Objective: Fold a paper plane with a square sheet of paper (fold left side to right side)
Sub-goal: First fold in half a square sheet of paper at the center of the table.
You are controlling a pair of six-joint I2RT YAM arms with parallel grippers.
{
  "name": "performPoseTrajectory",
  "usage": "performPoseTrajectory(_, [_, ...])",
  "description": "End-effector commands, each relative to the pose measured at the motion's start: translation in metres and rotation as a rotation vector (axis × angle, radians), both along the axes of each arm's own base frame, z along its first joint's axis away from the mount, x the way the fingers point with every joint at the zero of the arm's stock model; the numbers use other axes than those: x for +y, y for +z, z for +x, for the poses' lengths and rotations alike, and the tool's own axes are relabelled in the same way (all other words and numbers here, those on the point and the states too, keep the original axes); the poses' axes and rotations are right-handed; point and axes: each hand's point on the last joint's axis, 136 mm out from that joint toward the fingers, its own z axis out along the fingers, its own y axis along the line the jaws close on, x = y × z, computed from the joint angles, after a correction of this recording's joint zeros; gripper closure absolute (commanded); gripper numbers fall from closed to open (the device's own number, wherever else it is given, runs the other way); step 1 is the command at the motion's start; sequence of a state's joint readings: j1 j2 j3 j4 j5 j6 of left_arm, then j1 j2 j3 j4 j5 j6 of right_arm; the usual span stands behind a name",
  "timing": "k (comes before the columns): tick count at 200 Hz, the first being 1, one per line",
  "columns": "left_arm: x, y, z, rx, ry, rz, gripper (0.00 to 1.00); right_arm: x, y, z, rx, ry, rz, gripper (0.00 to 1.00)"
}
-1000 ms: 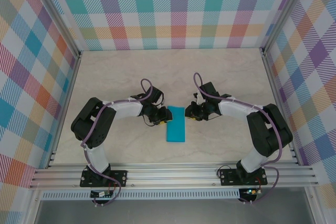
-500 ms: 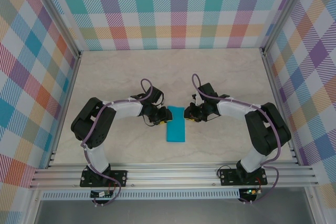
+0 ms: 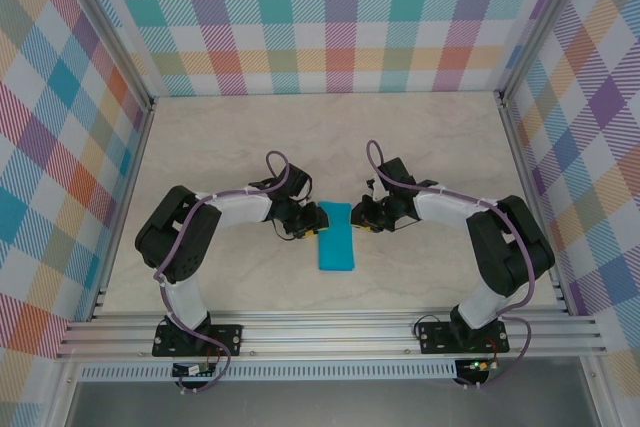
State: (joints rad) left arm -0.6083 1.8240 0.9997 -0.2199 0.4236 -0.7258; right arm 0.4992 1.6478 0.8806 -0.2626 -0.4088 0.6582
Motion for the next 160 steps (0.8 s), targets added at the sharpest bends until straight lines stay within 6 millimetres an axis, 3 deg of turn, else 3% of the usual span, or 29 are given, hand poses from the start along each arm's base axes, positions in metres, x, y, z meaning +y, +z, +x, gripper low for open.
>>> performPoseTrajectory(1, [0.008,-0.033,-0.014,0.028,-0.005,0.102,0.65,0.002,0.003,-0.002,-0.007,0.003,0.007,0.80])
performPoseTrajectory(78, [0.010,-0.037,-0.018,0.030,-0.050,0.120,0.66,0.001,0.001,-0.002,-0.005,0.005,-0.001,0.80])
performPoseTrajectory(160, [0.004,-0.040,-0.019,0.035,-0.061,0.121,0.64,-0.003,0.013,0.000,-0.042,-0.011,-0.001,0.80])
